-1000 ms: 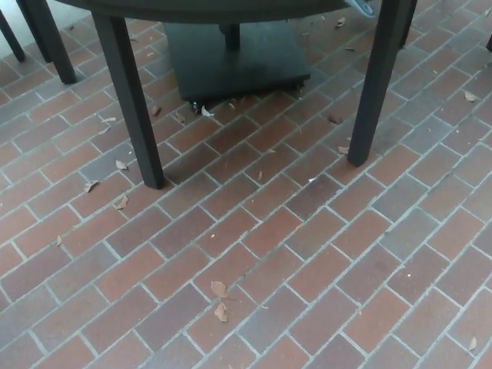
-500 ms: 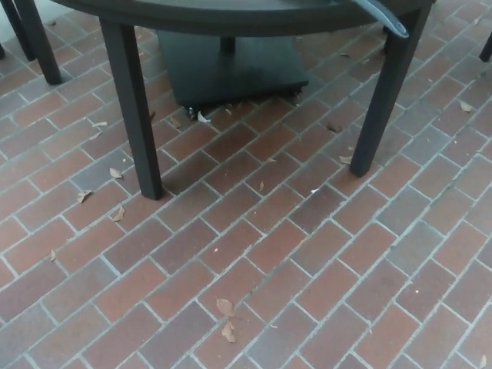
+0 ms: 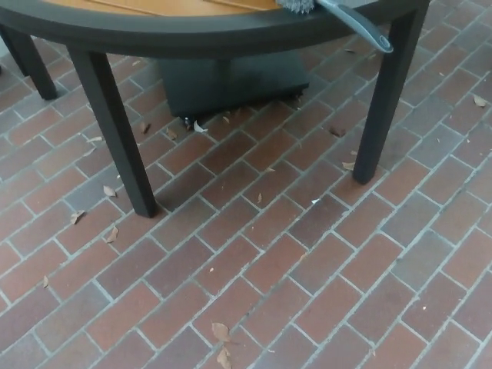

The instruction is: The robot walks towards a desk kept outside and uses its right hand to up pick up the grey duster kept on it and uses it to clean the table by swiping it twice

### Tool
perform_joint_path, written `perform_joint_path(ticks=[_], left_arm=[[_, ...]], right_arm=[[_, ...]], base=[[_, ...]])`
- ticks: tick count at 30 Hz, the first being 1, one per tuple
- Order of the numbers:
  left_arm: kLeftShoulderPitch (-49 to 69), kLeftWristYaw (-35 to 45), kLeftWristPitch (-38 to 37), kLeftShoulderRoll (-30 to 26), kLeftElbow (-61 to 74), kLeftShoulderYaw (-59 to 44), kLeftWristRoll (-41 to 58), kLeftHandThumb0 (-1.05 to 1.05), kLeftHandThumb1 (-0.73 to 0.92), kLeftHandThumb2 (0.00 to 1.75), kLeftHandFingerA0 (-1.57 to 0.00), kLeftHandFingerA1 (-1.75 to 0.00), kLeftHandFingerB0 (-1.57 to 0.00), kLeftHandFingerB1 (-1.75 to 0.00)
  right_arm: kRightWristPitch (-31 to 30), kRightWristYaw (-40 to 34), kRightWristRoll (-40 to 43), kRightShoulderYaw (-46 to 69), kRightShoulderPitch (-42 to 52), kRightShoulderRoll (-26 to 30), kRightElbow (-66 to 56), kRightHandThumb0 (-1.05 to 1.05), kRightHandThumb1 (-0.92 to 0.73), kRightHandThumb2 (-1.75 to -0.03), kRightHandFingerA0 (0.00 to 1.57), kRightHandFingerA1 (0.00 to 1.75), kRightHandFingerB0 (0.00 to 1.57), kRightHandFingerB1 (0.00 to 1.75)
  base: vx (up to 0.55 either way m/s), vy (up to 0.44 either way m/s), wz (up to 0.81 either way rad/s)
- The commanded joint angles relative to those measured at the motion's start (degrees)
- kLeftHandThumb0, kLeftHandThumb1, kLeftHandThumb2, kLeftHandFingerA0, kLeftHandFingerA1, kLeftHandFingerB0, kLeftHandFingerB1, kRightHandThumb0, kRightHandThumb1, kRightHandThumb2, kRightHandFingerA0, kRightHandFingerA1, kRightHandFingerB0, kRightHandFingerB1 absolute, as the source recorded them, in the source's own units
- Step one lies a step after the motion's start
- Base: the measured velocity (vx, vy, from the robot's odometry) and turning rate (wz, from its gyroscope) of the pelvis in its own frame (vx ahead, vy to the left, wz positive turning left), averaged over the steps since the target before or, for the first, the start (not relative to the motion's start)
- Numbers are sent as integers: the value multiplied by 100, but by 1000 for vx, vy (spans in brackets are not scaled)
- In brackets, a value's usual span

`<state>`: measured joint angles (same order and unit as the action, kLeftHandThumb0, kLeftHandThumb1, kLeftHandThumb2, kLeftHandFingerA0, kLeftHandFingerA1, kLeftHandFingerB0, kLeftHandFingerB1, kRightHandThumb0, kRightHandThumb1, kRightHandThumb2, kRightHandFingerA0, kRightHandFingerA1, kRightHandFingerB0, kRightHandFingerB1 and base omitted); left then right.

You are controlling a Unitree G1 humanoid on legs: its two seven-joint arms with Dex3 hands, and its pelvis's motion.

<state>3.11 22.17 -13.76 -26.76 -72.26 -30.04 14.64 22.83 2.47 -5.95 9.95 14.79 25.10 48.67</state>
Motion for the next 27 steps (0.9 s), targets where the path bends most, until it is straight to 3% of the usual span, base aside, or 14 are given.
perform_joint_path(ticks=[1, 8, 9, 10, 11, 12, 27], left_arm=[[44, -54, -185, -81, -3, 18, 10, -48, 35, 67, -37, -47, -33, -42], [108, -39, -205, -87, 21, -17, 53, -53, 34, 69, -39, -49, -33, -42], [120, -16, -200, -86, 33, -29, 73, -53, 35, 69, -38, -48, -34, -43], [122, -9, -196, -85, 36, -32, 79, -53, 35, 69, -38, -48, -34, -43], [130, -59, -220, -75, 34, -16, 55, -53, 35, 69, -39, -49, -33, -43], [142, -72, -225, -64, 35, -23, 62, -50, 35, 68, -39, -49, -35, -43], [92, -42, -112, -106, -8, -35, 79, -51, 35, 68, -37, -47, -32, -42]], right_arm=[[85, -53, 74, 28, -67, -8, 111, -69, -43, -83, 0, 16, 0, 17], [186, -64, 33, 6, -174, 9, 252, -65, -41, -82, 0, 18, 0, 18], [175, -62, 39, 7, -193, 4, 275, -60, -54, -57, 0, 18, 0, 19], [173, -60, 43, 7, -198, 2, 282, -60, -54, -57, 0, 18, 0, 19], [113, -85, 14, -7, -198, 13, 263, -68, -42, -81, 0, 14, 0, 15], [68, -91, 2, -13, -189, 16, 225, -69, -43, -83, 0, 15, 0, 16], [140, -45, 43, -9, -102, -35, 206, -70, -43, -83, 0, 15, 0, 16]], base=[[169, 98, -20], [271, 262, -15], [199, 241, 6], [181, 179, 4], [151, 158, 2], [143, 141, 12], [132, -25, 1]])
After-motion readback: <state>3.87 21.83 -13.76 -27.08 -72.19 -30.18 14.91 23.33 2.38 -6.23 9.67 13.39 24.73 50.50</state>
